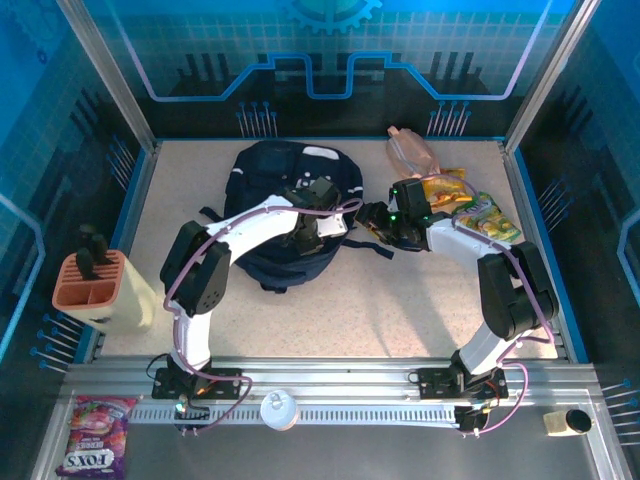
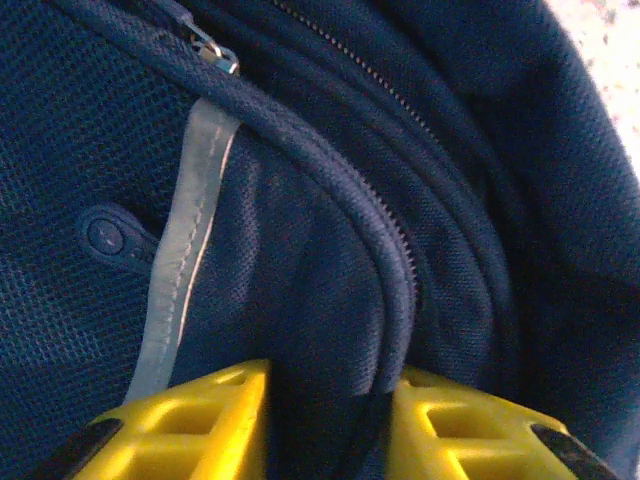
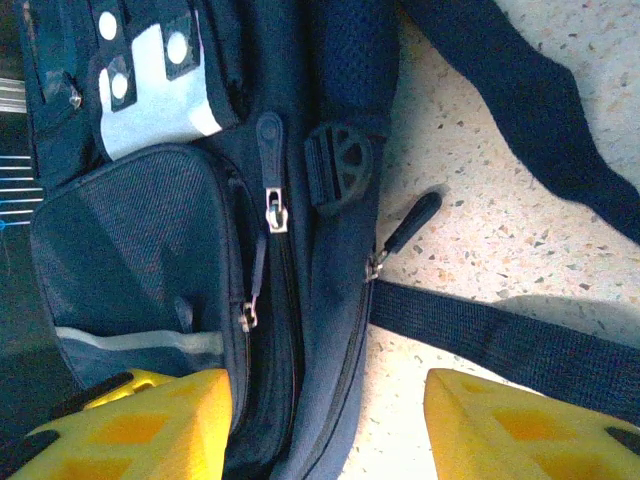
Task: Pack the student bag
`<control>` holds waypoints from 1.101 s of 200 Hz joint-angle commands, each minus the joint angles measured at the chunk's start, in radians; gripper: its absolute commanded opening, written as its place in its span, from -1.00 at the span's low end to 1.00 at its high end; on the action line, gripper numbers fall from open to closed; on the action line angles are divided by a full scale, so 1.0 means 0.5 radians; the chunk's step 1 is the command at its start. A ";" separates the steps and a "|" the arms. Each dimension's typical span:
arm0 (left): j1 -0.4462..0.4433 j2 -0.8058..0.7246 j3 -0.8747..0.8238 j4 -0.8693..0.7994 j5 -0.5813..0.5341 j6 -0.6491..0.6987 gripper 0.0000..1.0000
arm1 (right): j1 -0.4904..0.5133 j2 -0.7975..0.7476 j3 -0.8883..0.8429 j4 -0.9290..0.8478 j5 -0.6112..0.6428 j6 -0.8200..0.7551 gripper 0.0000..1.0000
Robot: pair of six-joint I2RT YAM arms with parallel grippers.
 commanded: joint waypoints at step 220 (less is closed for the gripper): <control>0.104 -0.575 -0.530 0.638 0.320 -0.401 -1.00 | -0.077 0.895 0.994 -0.241 -0.808 -1.175 -0.04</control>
